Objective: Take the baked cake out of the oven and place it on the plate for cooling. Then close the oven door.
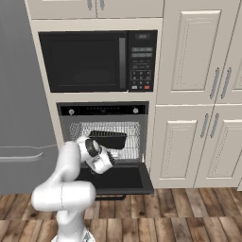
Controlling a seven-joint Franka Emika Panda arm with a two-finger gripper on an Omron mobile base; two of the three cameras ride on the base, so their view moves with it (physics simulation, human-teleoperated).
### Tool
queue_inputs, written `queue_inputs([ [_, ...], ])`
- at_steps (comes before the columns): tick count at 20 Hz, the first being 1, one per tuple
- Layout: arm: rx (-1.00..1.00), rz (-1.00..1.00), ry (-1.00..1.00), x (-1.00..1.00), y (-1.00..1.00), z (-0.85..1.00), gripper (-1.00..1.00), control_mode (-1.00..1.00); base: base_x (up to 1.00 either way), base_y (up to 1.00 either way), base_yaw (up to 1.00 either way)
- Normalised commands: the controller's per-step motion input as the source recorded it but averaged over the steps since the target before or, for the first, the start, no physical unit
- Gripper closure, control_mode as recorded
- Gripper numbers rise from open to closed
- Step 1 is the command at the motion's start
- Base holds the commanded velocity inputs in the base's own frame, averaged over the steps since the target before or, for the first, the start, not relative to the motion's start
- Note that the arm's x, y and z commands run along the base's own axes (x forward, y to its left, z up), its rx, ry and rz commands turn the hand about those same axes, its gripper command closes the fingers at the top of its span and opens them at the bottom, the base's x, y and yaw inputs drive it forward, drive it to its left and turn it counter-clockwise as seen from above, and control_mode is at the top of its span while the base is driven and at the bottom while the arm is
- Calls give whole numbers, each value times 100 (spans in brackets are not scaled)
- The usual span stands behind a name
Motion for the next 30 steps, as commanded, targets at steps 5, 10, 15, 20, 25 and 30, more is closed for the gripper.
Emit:
queue_inputs([
  [5,1,0,0,84,0,-2,-100,-100,0,0,0],
  [10,5,0,5,76,0,1,-100,-100,0,0,0],
  [15,10,-7,13,22,-4,43,-100,-100,0,0,0],
  [20,19,-20,19,-76,-32,100,-100,-100,0,0,0],
  [25,17,-22,24,-100,-37,98,-100,-100,0,0,0],
  [30,14,-22,37,-100,-52,54,-100,-100,0,0,0],
])
